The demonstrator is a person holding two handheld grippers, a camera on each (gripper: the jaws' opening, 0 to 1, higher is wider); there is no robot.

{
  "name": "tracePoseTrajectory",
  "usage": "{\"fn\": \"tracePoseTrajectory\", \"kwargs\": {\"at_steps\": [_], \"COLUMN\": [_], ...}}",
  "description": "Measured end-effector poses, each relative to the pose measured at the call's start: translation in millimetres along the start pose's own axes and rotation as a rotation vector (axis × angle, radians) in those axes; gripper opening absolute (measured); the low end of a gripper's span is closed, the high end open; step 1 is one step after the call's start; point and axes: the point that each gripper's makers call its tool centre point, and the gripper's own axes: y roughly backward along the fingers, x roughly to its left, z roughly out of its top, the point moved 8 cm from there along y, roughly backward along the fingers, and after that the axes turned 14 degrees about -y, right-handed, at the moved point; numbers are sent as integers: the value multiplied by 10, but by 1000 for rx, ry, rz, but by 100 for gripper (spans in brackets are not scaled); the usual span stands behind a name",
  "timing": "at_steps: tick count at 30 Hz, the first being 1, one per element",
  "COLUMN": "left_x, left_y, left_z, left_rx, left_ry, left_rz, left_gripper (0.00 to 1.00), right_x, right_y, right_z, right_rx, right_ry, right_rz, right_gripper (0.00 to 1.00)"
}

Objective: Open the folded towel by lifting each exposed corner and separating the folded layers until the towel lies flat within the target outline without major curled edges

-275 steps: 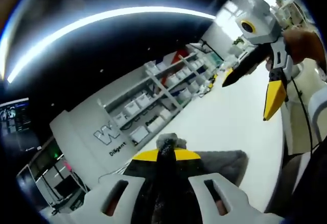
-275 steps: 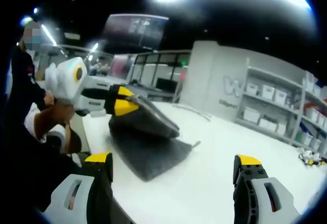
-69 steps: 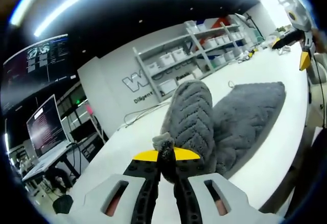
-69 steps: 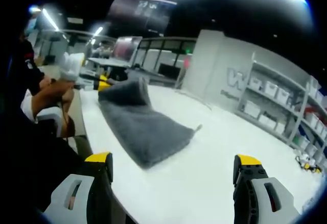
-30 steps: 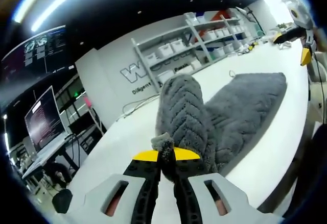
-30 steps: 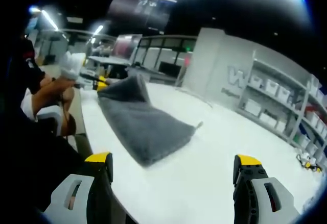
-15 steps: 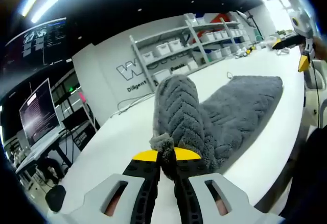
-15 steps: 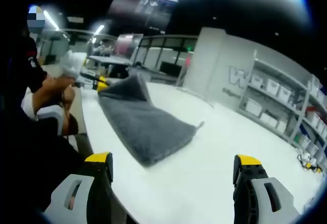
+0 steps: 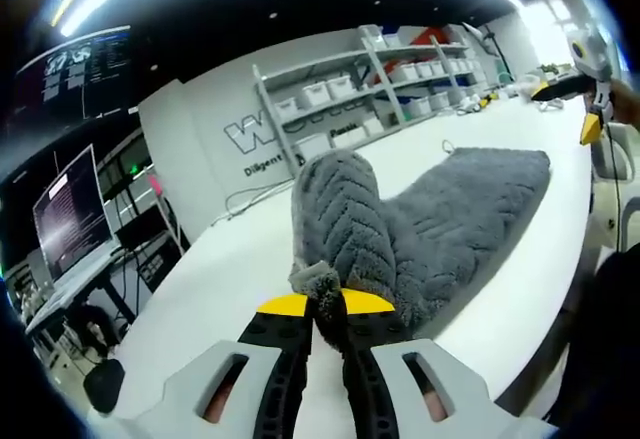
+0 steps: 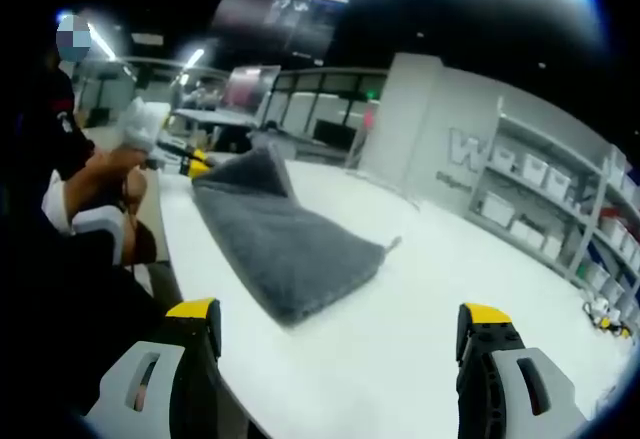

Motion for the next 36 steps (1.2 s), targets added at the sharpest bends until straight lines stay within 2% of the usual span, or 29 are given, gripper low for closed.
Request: {"fn": "tracePoseTrajectory", "kwargs": {"at_steps": [15, 28, 36], "left_x": [-10, 127, 203], "left_y": [59, 6, 19], "left_z": [-25, -117, -148], "left_rx": [-11, -13, -11], "left_ry": [10, 32, 39], "left_rz": [-1, -13, 11], "left_gripper": [12, 14, 21], "right_x": [-18, -18, -10], "right_y": [-28, -22, -30], "right_z": [-31, -41, -49], "right_rx": [14, 15, 18], "right_ry": [-3, -7, -7], "right_rz": [-1, -4, -4], "right_gripper": [99, 99, 99]}}
